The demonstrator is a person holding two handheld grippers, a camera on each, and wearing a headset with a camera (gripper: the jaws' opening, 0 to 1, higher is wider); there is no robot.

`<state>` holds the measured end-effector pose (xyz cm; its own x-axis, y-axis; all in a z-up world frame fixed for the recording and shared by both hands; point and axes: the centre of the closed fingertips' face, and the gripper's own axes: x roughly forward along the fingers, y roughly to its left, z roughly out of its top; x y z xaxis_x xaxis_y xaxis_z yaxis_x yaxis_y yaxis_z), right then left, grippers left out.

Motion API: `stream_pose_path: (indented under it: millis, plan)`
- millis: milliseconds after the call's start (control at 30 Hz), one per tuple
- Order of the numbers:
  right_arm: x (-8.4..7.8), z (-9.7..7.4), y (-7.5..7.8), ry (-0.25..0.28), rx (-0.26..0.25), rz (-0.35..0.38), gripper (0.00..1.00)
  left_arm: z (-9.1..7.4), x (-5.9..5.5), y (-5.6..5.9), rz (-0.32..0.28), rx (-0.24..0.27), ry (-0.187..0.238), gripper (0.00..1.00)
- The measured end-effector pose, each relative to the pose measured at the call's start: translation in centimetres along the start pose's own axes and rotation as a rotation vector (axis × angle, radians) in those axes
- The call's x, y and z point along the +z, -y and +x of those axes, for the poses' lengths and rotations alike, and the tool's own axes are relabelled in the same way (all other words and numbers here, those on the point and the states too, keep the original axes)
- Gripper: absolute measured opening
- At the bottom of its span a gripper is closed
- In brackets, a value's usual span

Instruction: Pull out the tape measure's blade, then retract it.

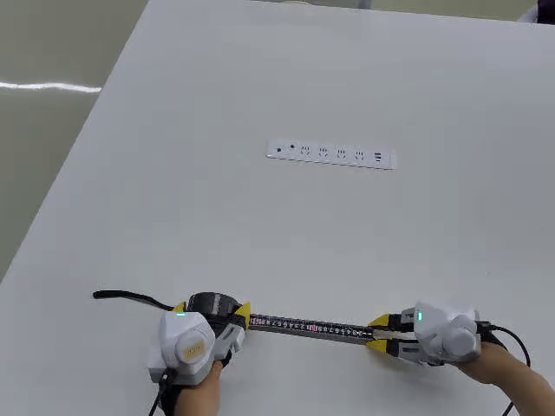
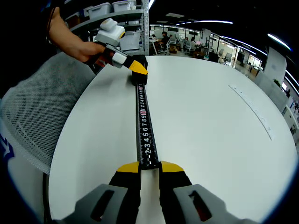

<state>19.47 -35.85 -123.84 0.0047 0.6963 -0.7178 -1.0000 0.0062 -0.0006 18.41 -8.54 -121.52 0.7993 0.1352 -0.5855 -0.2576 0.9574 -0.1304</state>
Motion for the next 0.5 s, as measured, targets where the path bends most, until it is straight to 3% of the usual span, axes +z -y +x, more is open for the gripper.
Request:
stream_pose_path:
  millis: [133, 500]
  plan:
    - [0.05, -0.07, 0.04, 0.003, -0.002, 0.001, 0.12, -0.06, -0.02, -0.05, -0.003, 0.010, 0.005, 0.67]
    - [0.08, -0.11, 0.02, 0.004, -0.002, 0.004, 0.12, 0.01, -0.24, -0.13, -0.004, 0.020, -0.032, 0.66]
